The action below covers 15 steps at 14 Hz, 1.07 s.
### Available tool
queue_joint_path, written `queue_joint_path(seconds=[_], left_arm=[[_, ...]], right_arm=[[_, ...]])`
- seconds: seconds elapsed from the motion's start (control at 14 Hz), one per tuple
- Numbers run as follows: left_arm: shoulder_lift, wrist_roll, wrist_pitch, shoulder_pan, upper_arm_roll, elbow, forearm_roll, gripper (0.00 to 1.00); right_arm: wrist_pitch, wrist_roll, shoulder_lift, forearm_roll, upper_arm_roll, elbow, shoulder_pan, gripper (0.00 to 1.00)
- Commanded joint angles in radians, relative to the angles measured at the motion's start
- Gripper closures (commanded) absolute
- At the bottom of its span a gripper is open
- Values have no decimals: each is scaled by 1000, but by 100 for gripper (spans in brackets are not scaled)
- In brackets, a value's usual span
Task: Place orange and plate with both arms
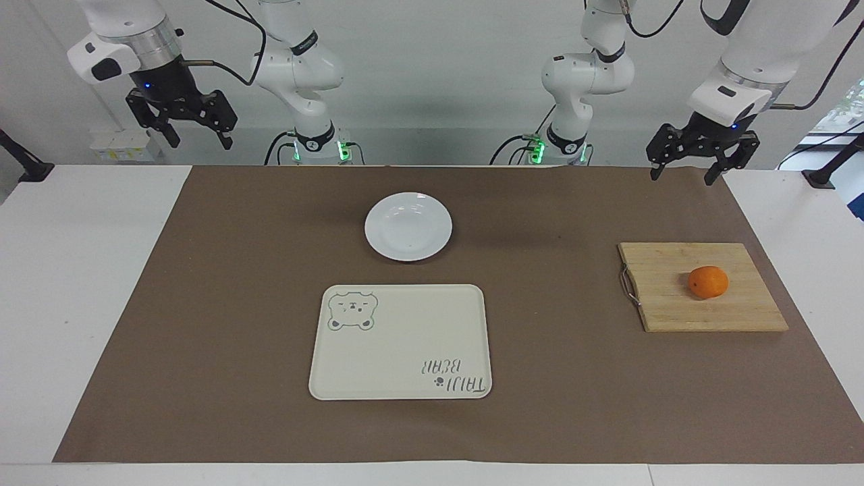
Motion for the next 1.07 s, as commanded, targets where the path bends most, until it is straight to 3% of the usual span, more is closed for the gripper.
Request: queue_joint_path(seconds=[0.0,1.0], left_arm=[[-26,16,-2,-4,5,-31,-8,0],[-23,21,76,17,8,-40,-11,0]], right_arm=[[-5,8,-2,-5,7,6,-7,0],[-5,8,-2,-5,8,6,-7,0]])
